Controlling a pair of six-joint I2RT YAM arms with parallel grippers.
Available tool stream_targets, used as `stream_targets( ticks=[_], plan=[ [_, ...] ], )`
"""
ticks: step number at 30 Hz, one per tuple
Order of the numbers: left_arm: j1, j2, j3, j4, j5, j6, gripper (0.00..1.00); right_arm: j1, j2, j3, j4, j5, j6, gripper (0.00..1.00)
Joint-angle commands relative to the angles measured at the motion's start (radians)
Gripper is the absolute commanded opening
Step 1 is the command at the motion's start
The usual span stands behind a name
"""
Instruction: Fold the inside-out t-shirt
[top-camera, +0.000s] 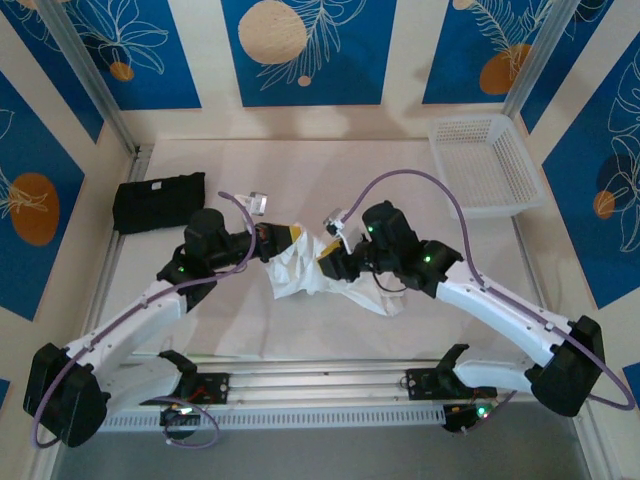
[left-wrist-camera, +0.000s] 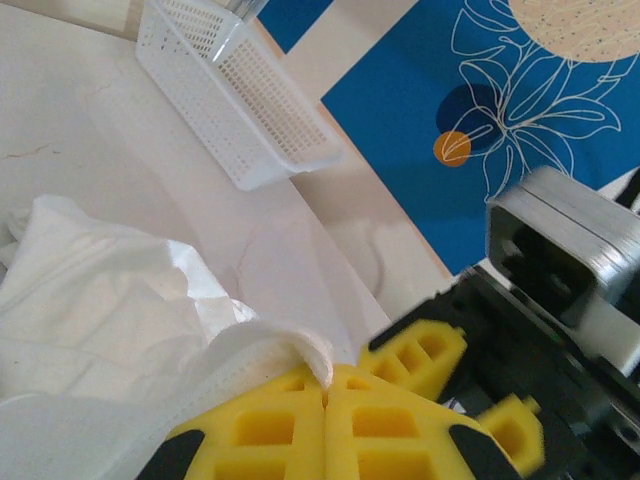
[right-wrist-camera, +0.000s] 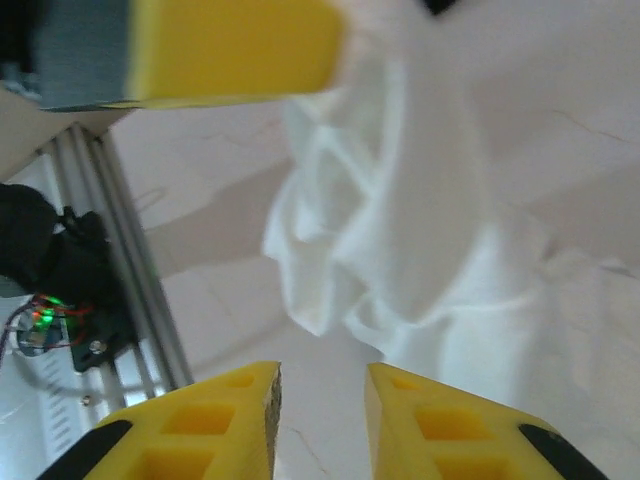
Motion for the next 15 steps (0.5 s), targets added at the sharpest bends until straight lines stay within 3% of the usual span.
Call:
stream_targets(
  ticks=[1,5,11,13,15],
  plan=[
    [-0.010,-0.001,0.035,0.017,-0.018,-0.009,0.00,0.031,0.034,-0.035,0.159,-0.014,0.064,0.34],
    [-0.011,-0.004,0.033,0.016,-0.023,-0.011,0.00,0.059,0.088,-0.046,0.259,0.093,0.154,0.41],
    [-0.012,-0.017,0.030,0.008,-0.027,-0.006,0.00,0.067,0.137,-0.052,0.328,0.175,0.216,0.42],
    [-0.013,-0.018,0.029,0.008,-0.027,-0.003,0.00,0.068,0.151,-0.045,0.322,0.206,0.226,0.41],
    [-0.013,-0.022,0.028,0.006,-0.032,-0.002,0.00,0.065,0.158,-0.046,0.306,0.241,0.231,0.34]
  ],
)
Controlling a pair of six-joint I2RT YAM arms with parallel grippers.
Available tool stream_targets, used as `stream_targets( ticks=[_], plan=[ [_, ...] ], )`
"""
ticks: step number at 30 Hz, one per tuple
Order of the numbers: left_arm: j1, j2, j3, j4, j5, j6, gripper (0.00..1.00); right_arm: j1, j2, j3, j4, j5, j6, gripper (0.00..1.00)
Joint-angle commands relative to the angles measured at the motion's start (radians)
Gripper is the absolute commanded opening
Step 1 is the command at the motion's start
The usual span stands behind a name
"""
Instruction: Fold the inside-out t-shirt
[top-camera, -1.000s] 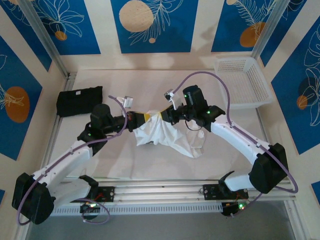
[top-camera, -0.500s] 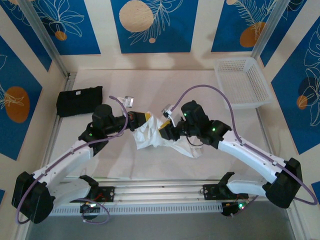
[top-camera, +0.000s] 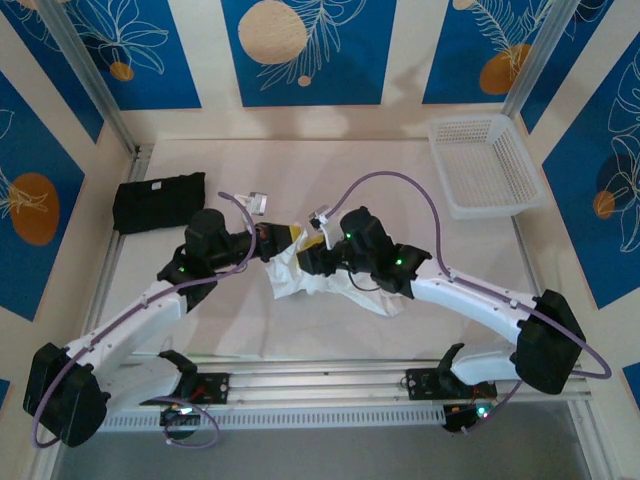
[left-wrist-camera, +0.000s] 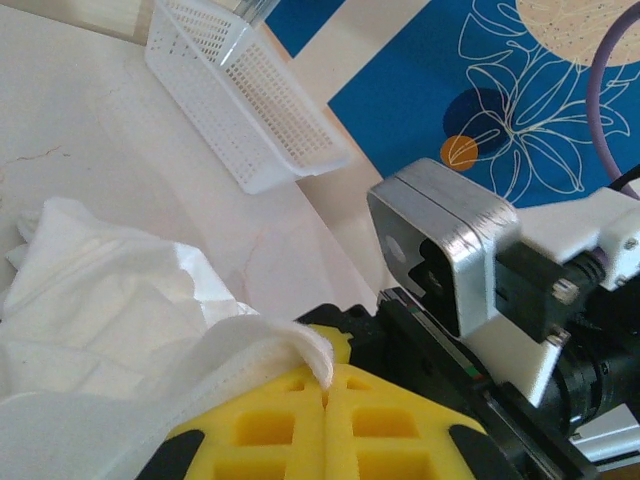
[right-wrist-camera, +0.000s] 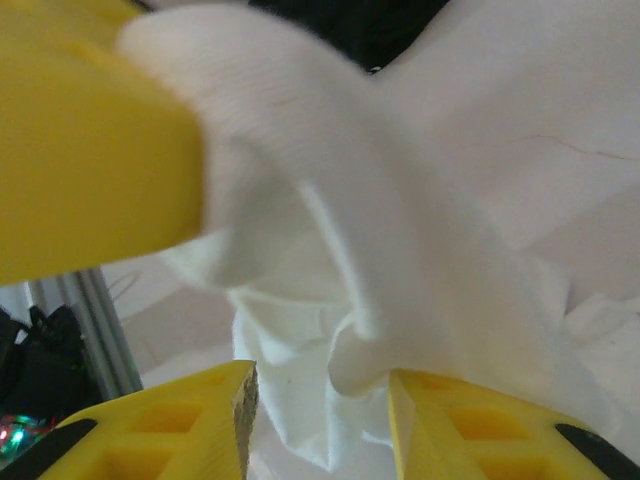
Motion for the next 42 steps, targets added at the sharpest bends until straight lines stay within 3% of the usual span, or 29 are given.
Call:
stream_targets(
  ticks=[1,4,6,13,17,23,27,32,37,42],
  plan=[
    [-0.008,-0.022,0.027,0.007,-0.018,-0.002,0.00,0.001,0.009,-0.009,0.030,0.086,0.036,0.27],
    [-0.006,-0.026,0.028,-0.008,-0.038,0.000,0.00,-0.021,-0.015,-0.027,0.029,0.042,0.015,0.08],
    [0.001,-0.025,0.030,-0.019,-0.053,0.001,0.00,-0.047,-0.040,-0.043,0.033,-0.052,-0.020,0.03],
    [0.050,0.029,0.059,-0.087,-0.123,0.017,0.00,-0.167,-0.083,-0.107,0.150,-0.541,-0.049,0.00],
    [0.060,0.076,0.076,-0.133,-0.143,0.049,0.05,-0.215,-0.073,-0.137,0.272,-0.683,0.012,0.00],
    [0.060,0.032,0.048,-0.157,-0.080,0.105,0.36,-0.233,-0.042,-0.121,0.277,-0.685,0.021,0.00],
    [0.059,-0.032,-0.006,-0.132,-0.013,0.117,0.48,-0.236,-0.028,-0.113,0.278,-0.676,0.025,0.00],
    [0.055,-0.027,-0.043,-0.027,0.112,0.056,0.52,-0.240,-0.026,-0.102,0.264,-0.662,0.020,0.00],
    [0.034,-0.002,-0.055,0.030,0.166,0.035,0.53,-0.243,-0.031,-0.101,0.251,-0.641,0.020,0.00],
    [0.017,0.015,-0.054,0.054,0.183,0.030,0.46,-0.244,-0.029,-0.103,0.251,-0.636,0.020,0.00]
  ],
)
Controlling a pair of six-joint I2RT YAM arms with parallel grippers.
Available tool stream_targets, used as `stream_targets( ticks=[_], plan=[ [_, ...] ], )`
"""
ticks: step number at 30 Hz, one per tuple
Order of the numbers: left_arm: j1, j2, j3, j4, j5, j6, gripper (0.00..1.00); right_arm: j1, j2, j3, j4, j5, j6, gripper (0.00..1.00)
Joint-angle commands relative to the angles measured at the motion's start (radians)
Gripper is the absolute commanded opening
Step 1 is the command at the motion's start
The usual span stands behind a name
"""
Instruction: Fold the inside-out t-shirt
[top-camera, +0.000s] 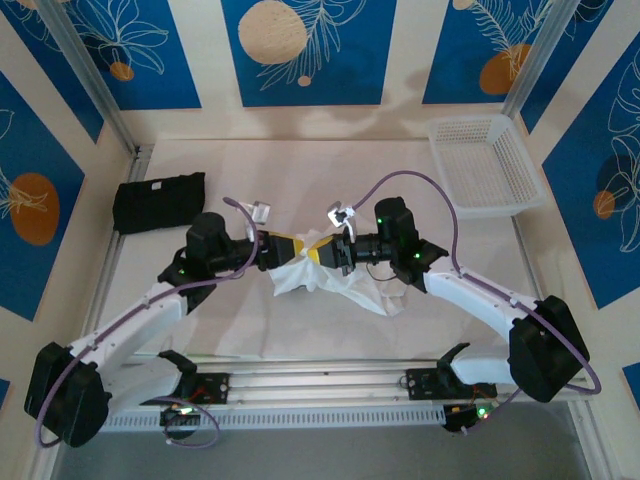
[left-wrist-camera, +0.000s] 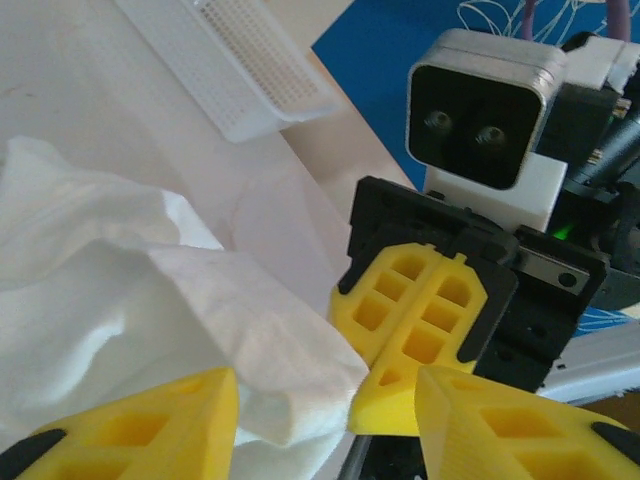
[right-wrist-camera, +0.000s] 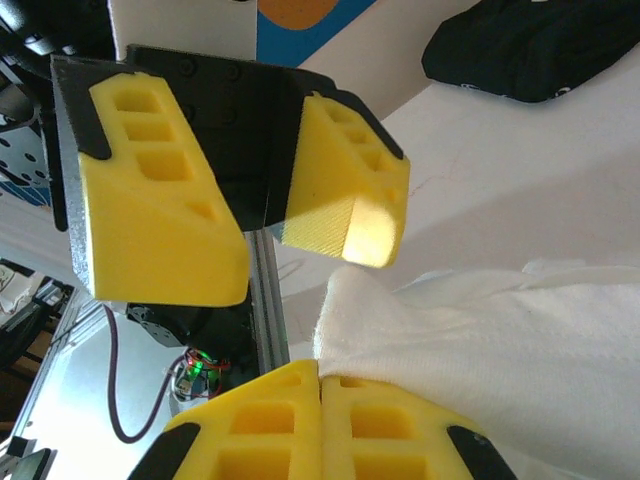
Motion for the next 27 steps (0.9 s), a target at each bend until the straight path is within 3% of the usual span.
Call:
stream_targets(
  ticks=[1,3,13,22,27],
  plan=[
    [-0.010,0.013,-0.005,0.060,0.050,-0.008,0.43,-0.006,0.000,0.024,0.003,0.000,0.007,0.00],
    [-0.014,0.023,-0.006,0.058,0.053,-0.010,0.36,-0.007,-0.003,0.024,0.000,0.007,0.005,0.00],
    [-0.022,0.022,-0.004,0.027,0.047,0.001,0.22,-0.012,-0.006,0.023,0.002,0.021,0.007,0.00],
    [-0.023,0.024,0.010,-0.034,0.008,0.042,0.27,-0.013,-0.007,0.021,0.004,0.017,0.009,0.00],
    [-0.024,0.011,0.013,-0.015,-0.003,0.035,0.00,-0.016,-0.007,0.022,-0.027,0.044,-0.008,0.00]
  ],
)
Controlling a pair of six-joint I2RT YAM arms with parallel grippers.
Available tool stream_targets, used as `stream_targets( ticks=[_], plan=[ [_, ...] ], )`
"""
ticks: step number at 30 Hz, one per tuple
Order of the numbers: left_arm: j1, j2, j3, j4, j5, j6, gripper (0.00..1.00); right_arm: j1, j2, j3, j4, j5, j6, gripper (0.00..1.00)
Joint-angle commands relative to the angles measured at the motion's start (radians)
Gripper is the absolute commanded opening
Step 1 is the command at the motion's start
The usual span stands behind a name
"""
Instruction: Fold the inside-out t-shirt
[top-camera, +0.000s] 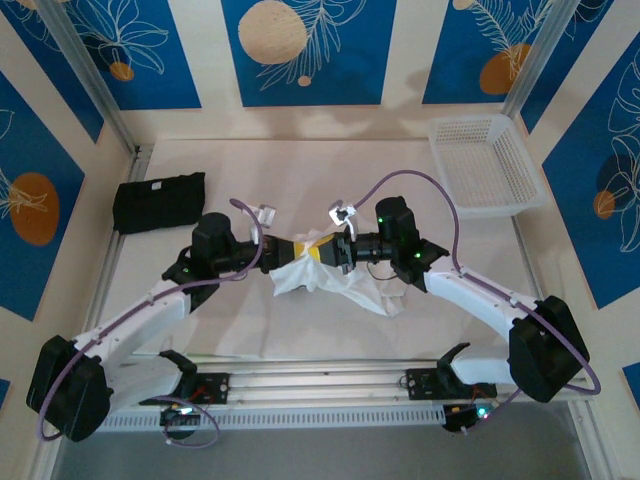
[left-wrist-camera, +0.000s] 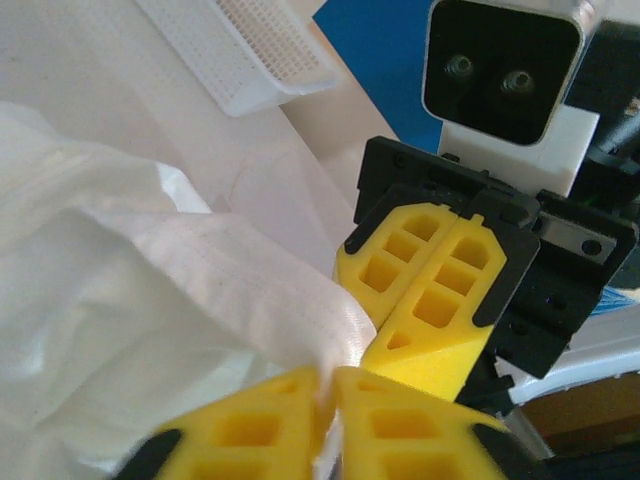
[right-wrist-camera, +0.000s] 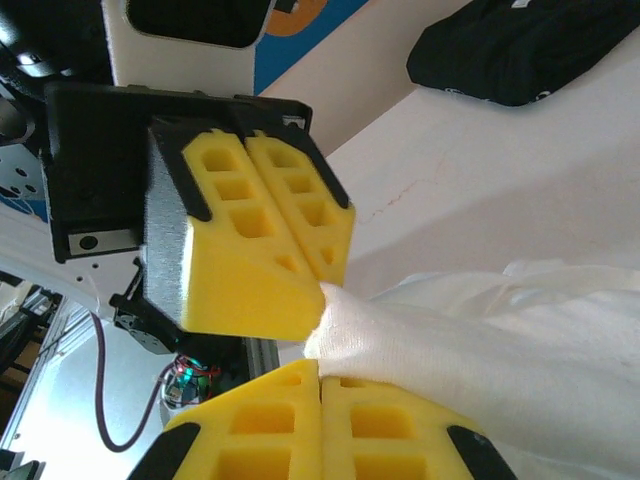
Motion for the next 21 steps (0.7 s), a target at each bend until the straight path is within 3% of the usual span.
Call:
stream_targets(
  ticks=[1,6,10,14,21],
  plan=[
    [-0.007,-0.024,0.011,0.009,-0.017,0.014,0.00,-0.007,-0.009,0.023,-0.041,0.035,-0.014,0.00],
    [-0.046,-0.083,0.029,-0.025,-0.094,0.060,0.00,-0.041,-0.018,0.100,-0.296,0.312,0.007,0.18],
    [-0.226,-0.062,0.070,-0.106,-0.267,0.195,0.00,-0.137,-0.066,0.149,-0.507,0.450,0.038,0.30],
    [-0.384,0.081,0.109,-0.070,-0.363,0.244,0.00,-0.252,-0.152,0.129,-0.595,0.516,0.021,0.35],
    [-0.540,0.381,0.254,-0.008,-0.366,0.266,0.03,-0.361,-0.173,0.113,-0.663,0.455,0.027,0.38]
  ],
)
